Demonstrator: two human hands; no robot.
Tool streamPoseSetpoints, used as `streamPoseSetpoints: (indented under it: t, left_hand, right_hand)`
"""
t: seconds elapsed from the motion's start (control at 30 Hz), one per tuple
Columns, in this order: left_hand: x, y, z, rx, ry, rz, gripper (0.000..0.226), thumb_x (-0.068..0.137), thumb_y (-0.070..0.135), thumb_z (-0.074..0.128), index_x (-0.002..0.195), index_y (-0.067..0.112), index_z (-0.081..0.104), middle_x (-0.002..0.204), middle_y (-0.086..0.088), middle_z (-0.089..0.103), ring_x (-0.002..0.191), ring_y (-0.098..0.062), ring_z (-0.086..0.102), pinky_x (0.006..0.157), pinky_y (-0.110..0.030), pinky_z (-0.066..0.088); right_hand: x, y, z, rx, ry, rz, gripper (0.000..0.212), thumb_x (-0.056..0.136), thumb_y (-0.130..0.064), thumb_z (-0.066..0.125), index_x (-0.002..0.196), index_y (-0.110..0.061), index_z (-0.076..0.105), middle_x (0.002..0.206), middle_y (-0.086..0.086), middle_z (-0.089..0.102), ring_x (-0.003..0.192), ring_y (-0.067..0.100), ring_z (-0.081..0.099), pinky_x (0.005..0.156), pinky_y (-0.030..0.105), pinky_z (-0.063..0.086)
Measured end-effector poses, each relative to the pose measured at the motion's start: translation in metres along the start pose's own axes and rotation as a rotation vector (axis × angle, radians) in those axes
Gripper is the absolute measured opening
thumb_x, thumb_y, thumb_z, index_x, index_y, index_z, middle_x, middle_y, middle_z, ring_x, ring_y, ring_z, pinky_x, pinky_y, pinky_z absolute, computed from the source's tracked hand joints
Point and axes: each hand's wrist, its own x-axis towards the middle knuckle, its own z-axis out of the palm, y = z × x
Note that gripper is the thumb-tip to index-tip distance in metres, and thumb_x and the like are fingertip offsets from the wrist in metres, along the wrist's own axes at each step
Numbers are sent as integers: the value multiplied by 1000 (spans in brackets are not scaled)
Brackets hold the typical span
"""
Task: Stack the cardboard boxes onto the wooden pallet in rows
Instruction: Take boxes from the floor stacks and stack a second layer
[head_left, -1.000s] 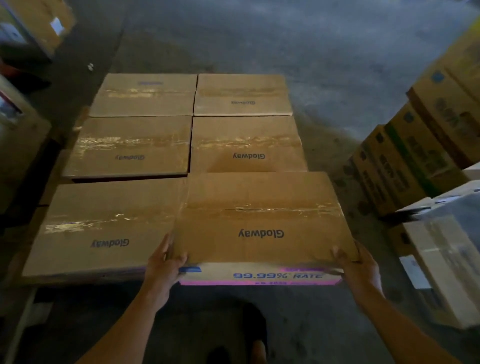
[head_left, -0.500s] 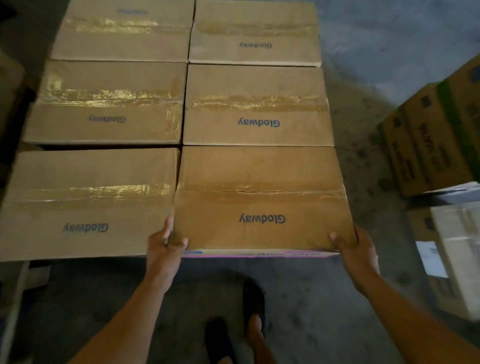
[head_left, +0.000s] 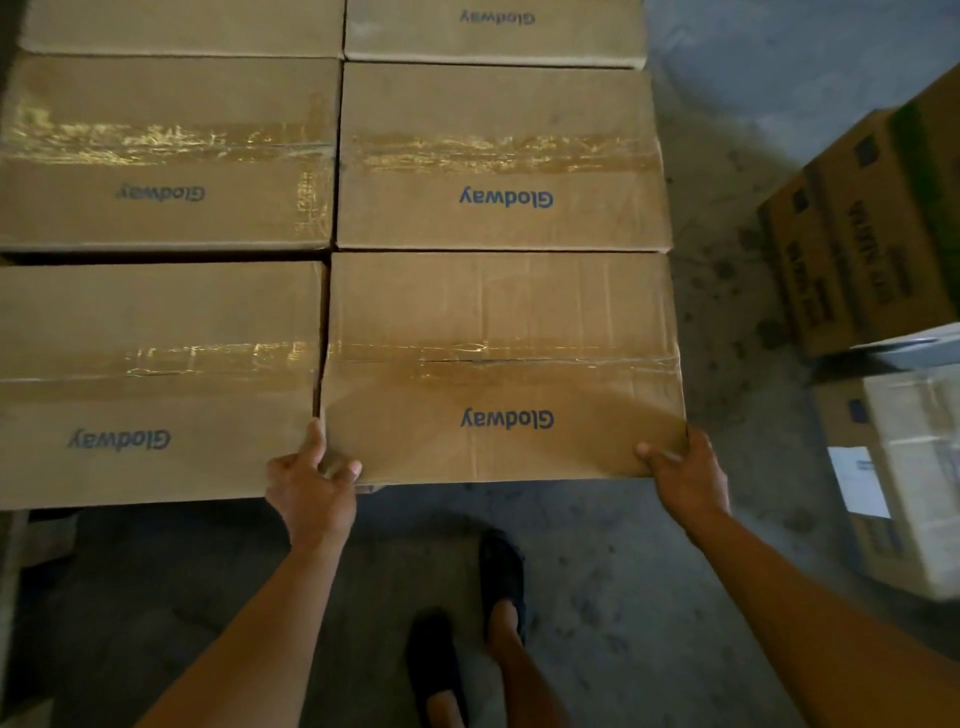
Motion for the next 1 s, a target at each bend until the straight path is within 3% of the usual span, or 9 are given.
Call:
streamPoseSetpoints:
  t: [0.23, 0.4, 0.5, 0.73, 1.0]
  left_hand:
    - [-18, 16, -25, 30, -23, 19, 69, 94, 24, 68, 154, 17, 36, 138, -24, 41, 122, -41, 50, 106, -48, 42]
    - [-49, 41, -64, 83, -32, 241, 49, 99, 29, 59, 144, 10, 50, 128, -22, 58, 115, -36, 57, 95, -44, 46]
    - [-76, 58, -93, 84, 2, 358, 45, 100, 27, 55, 140, 7, 54, 134, -21, 60, 122, -35, 56, 103, -47, 44]
    - [-144, 113, -167, 108, 59, 640, 49, 97, 31, 59, 141, 9, 56, 139, -18, 58, 125, -36, 54, 105, -41, 42]
    - [-235, 256, -215, -104, 95, 949, 49, 95, 37, 63, 139, 16, 59, 141, -12, 58, 123, -32, 58, 99, -35, 46]
  right_hand:
    - [-24, -18, -15, -119, 35, -83, 68, 90, -38, 72, 144, -11, 39, 143, 18, 52, 125, 42, 52, 98, 49, 45]
    - [-73, -29, -53, -156, 71, -185, 86, 90, -47, 69, 156, -12, 26, 158, 15, 37, 141, 38, 40, 110, 50, 37]
    - [-116, -32, -88, -127, 137, -218, 83, 92, -48, 67, 156, -13, 27, 160, 13, 34, 143, 36, 37, 111, 49, 36]
    - [-213, -46, -184, -29, 298, -338, 69, 95, -51, 60, 150, -14, 40, 151, 15, 45, 135, 38, 45, 107, 46, 39]
    - [-272, -58, -323, 170, 605, -448, 49, 97, -54, 50, 132, -20, 53, 132, 12, 58, 116, 34, 58, 98, 53, 50]
